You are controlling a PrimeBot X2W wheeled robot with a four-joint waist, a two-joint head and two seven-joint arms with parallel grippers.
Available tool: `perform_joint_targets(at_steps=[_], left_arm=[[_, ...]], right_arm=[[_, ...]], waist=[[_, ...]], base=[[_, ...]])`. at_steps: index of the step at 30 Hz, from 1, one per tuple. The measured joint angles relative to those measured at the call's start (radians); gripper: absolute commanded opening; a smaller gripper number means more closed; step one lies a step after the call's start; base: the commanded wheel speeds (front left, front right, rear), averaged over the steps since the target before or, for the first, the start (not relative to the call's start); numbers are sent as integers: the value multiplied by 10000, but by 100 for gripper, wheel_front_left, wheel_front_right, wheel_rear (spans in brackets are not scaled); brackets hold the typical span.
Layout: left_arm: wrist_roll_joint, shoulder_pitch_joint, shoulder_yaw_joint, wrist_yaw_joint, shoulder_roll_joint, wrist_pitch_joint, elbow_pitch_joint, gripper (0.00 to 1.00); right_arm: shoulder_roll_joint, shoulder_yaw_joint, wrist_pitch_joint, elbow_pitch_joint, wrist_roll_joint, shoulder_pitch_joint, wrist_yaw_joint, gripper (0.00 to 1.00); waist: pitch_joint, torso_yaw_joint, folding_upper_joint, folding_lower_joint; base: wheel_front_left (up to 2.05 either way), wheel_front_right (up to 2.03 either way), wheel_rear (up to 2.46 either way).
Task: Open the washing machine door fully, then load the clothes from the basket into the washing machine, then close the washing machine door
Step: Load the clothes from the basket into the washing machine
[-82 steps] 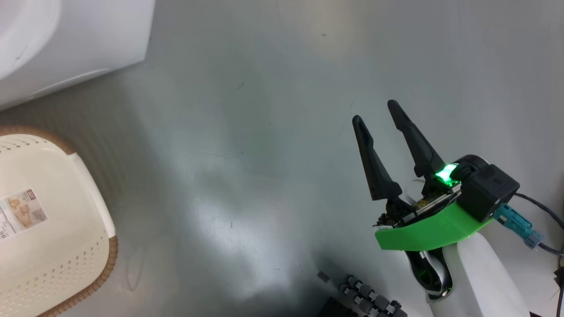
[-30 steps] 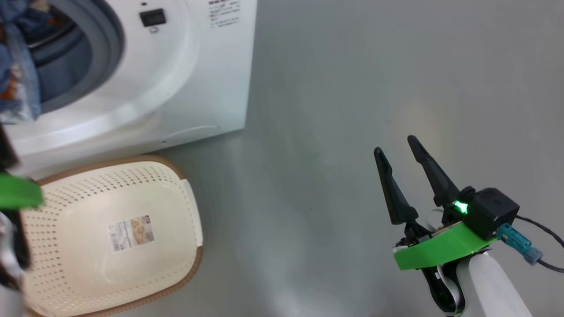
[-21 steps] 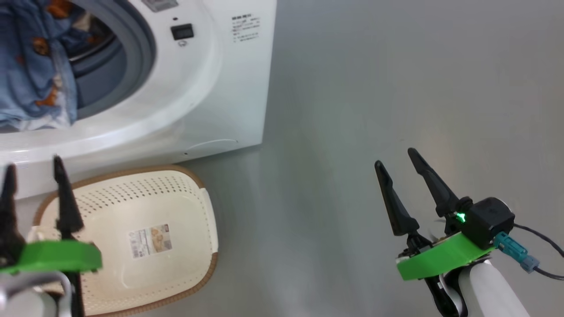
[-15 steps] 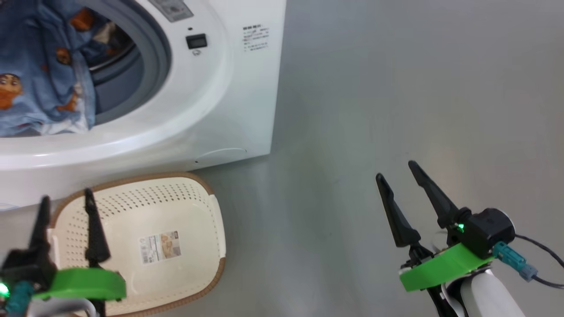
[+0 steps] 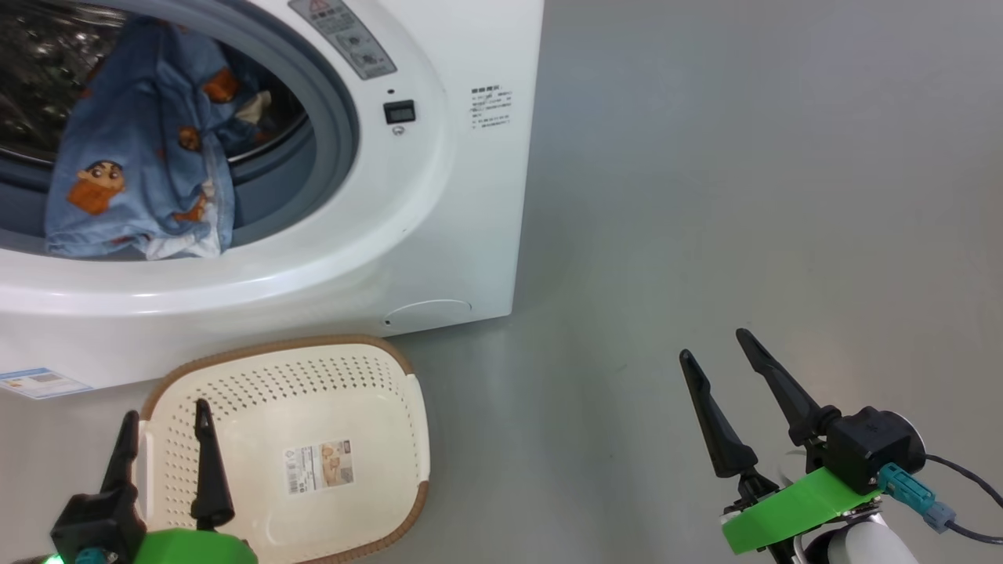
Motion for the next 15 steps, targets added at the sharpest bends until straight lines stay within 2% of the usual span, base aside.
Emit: perform_joint_targets(at_steps=[15], left_arm=[[-90, 121, -176, 2, -102, 0, 27, 100]], right_arm=[[-35, -2, 13, -25, 0, 151, 0, 100]], waist=[[-255, 259, 0, 0]], base=[[0, 0, 0]])
